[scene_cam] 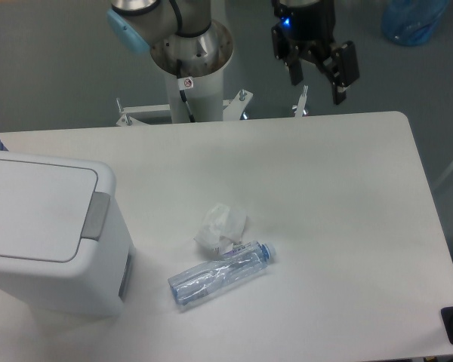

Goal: Open the trash can
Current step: 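Lower the open gripper from its raised pose toward the table, then move the open gripper over to the trash can's lid edge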

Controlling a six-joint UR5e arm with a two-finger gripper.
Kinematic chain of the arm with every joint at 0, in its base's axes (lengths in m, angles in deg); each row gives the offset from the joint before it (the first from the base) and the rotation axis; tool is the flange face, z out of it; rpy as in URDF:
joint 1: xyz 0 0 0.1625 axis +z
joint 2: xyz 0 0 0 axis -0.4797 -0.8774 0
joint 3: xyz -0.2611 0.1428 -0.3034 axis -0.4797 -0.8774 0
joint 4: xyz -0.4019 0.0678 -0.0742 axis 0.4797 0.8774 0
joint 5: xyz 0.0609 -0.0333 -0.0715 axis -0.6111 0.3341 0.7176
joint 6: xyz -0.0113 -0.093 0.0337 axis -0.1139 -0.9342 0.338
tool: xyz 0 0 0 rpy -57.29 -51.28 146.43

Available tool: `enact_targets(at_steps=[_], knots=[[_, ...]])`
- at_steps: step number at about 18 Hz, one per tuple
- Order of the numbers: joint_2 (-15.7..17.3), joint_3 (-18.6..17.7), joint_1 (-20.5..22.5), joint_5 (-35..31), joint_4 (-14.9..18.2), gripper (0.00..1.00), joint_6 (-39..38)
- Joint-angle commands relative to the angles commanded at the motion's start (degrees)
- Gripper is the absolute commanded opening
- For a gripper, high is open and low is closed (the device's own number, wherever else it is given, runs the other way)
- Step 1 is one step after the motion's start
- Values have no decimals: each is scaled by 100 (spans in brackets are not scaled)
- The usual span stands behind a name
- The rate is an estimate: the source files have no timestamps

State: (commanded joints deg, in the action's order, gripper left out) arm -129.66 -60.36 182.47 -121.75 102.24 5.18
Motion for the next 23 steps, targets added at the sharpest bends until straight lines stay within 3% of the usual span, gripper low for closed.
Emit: enact_targets(at_steps=[6,11,15,19,23], knots=[[0,-18,0,9,-9,100,-166],[0,-53,0,447,35,100,-921],[-245,35,-79,633,-17,100,-2325],[-614,448,-412,940,-70,100,-3775],[-861,527,-834,1396,-561,100,-5234]])
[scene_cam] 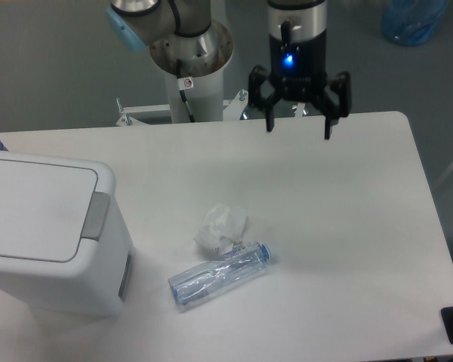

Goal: Open the trash can
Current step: 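Move the open gripper over to the trash can's lid edge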

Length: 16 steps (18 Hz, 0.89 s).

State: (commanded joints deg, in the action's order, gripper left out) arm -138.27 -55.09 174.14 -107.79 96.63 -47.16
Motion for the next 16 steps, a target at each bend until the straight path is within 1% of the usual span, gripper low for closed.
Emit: enact_targets(at_steps=[2,4,8,11,13,16], knots=[[-149,105,-220,203,-220,100,-896],[-290,219,-483,326,-335,100,-1539],[-440,255,-888,475,-450,100,-2006],[-475,237,-1002,590,-450,100,-2551],[-484,246,-1187,599,-450,100,-2658],[-484,238,-1284,652,-450,100,-2834]])
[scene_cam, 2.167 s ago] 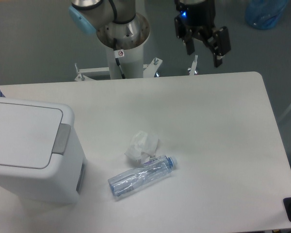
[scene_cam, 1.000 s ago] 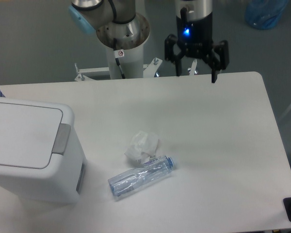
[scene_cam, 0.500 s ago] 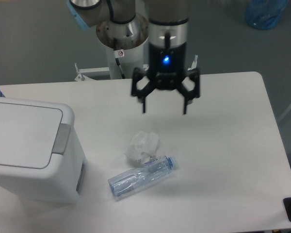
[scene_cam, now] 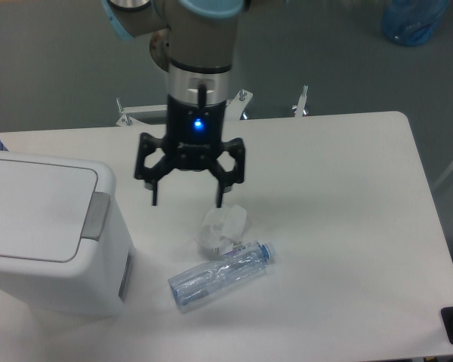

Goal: Open the trash can
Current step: 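Move the open gripper over to the trash can's lid edge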

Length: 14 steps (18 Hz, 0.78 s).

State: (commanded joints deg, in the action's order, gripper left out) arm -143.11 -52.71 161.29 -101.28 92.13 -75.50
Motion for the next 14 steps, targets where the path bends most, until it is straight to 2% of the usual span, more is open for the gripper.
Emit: enact_targets(at_steps=[7,14], knots=[[-123,0,-298,0,-9,100,-27],[-202,17,-360,9,-53,100,-27]])
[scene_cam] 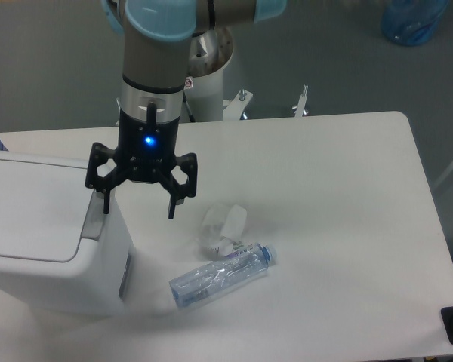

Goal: Open the trash can
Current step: 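Move the open gripper over to the trash can's lid edge, then press the gripper finger down on the lid edge to flip it open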

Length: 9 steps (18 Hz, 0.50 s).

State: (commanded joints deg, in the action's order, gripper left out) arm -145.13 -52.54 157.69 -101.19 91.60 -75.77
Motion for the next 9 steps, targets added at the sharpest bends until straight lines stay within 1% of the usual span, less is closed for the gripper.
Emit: enact_targets(at_steps=[9], knots=[[-61,-18,-88,-9,9,100,-9]])
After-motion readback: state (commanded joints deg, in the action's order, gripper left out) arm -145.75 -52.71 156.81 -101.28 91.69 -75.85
